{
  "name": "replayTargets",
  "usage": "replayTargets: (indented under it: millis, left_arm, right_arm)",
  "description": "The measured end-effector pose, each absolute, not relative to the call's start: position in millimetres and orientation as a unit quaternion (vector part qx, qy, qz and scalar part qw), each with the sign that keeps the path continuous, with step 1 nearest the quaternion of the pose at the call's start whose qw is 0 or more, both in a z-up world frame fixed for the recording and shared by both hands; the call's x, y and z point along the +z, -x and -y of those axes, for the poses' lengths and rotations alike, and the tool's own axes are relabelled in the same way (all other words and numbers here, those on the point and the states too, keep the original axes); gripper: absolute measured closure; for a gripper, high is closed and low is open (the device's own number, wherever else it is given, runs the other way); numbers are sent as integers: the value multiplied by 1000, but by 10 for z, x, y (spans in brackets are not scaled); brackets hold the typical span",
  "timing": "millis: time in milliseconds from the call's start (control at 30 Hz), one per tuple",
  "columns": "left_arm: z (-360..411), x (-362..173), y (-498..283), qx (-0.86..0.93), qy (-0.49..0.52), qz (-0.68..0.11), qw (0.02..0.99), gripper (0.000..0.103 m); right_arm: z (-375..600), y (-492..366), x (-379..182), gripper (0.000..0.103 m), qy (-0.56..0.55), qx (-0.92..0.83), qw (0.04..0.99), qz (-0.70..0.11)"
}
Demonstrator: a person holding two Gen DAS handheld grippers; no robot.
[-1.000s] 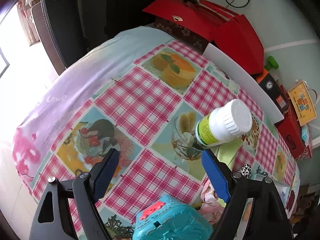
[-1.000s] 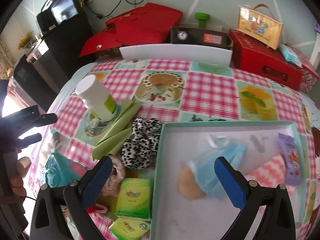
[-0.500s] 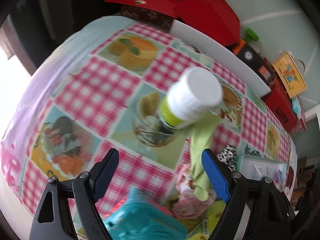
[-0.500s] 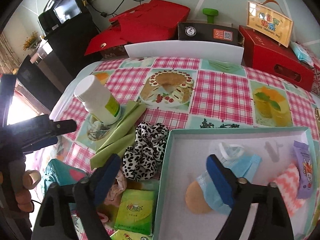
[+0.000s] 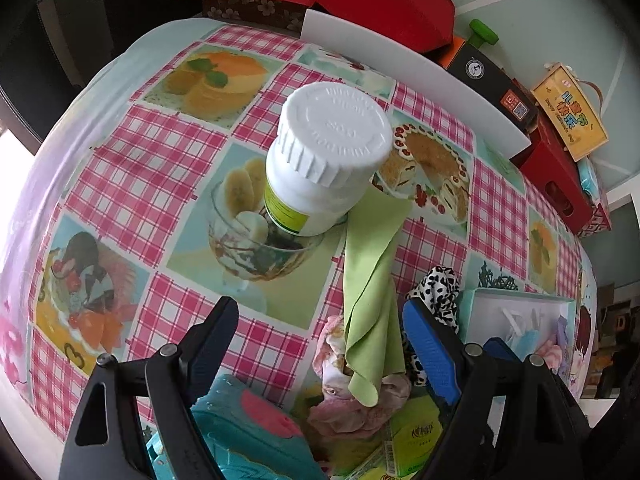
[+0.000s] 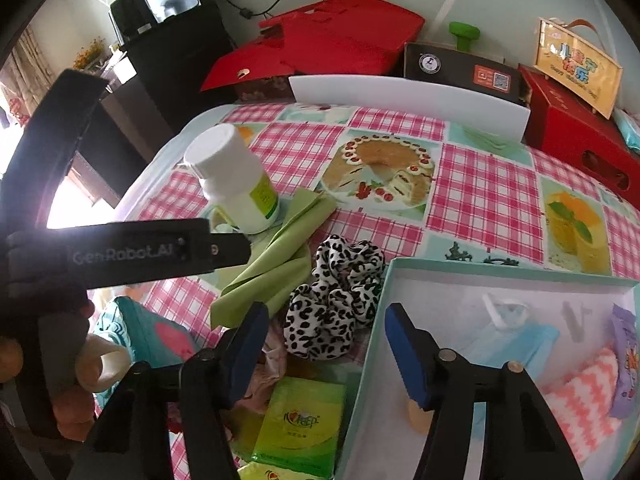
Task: Organize soft objects
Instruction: 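Close the right gripper on the leopard-print scrunchie, then grasp the green cloth with the left gripper while the right holds the scrunchie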
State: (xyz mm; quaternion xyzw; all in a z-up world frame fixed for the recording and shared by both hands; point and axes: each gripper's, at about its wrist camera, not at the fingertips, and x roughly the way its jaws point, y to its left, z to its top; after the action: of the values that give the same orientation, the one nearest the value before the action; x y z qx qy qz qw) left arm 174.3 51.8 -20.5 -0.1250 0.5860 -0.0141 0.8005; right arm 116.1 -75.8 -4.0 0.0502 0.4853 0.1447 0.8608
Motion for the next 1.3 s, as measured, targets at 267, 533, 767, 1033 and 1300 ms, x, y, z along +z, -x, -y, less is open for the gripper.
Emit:
replayTargets:
  millis: [267, 533, 767, 1033, 1300]
  left_arm:
    - [-479, -251, -1776, -17, 124, -590, 797, 19]
    - [-540, -268, -1775, -12, 133, -591, 796, 19]
    - [-533, -267, -1774, -13, 136, -590, 796, 19]
    - [-525, -275, -1795, -17, 140, -589, 796, 19]
    - [-482, -295, -1817, -23, 143, -588, 796, 19]
  right_arm:
    - [717, -1187, -89, 46, -49, 152, 857, -489]
    - [663, -1201, -194, 55, -44, 151, 854, -496]
    - [652, -1222, -266, 66, -48, 148, 850, -503]
    - [674, -1227, -298, 78, -58, 145, 849, -505]
    - [673, -1213, -304, 84, -65, 146, 849, -504]
